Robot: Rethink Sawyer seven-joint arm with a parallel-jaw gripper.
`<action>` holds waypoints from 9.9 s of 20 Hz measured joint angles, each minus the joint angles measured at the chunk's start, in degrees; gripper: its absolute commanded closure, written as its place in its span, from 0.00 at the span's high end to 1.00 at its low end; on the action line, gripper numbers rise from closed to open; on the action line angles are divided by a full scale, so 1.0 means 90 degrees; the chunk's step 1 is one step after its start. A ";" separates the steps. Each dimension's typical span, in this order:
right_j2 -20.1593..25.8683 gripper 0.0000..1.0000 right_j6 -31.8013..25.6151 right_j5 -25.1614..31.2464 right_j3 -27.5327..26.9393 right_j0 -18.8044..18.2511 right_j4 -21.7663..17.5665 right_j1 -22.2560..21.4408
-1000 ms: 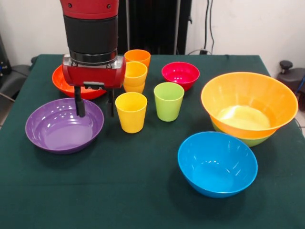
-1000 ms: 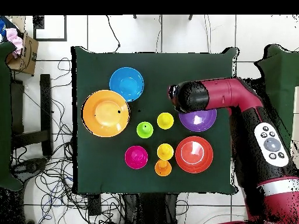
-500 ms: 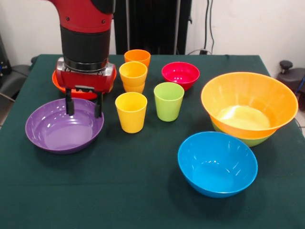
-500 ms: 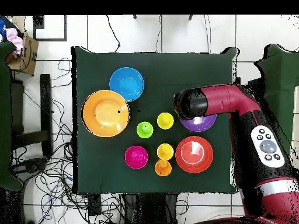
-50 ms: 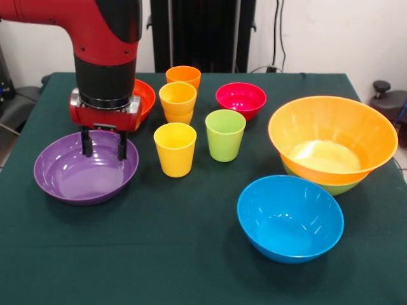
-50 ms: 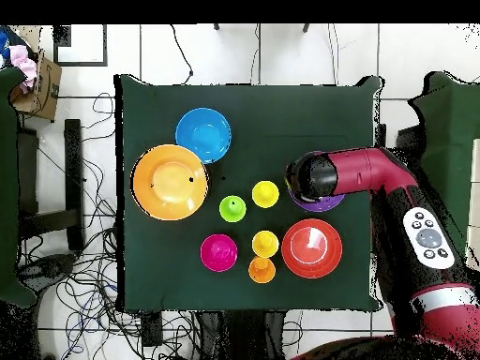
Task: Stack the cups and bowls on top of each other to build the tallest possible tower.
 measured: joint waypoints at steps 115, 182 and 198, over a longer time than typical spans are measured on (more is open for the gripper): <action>0.0186 0.00 0.0000 -0.1508 0.2374 -0.0553 0.2013 -0.2316; -0.1892 0.00 0.1225 -0.2760 0.3596 0.3575 0.4004 -0.3159; -0.2307 0.00 0.1225 -0.3527 0.3588 0.3896 0.4034 -0.2204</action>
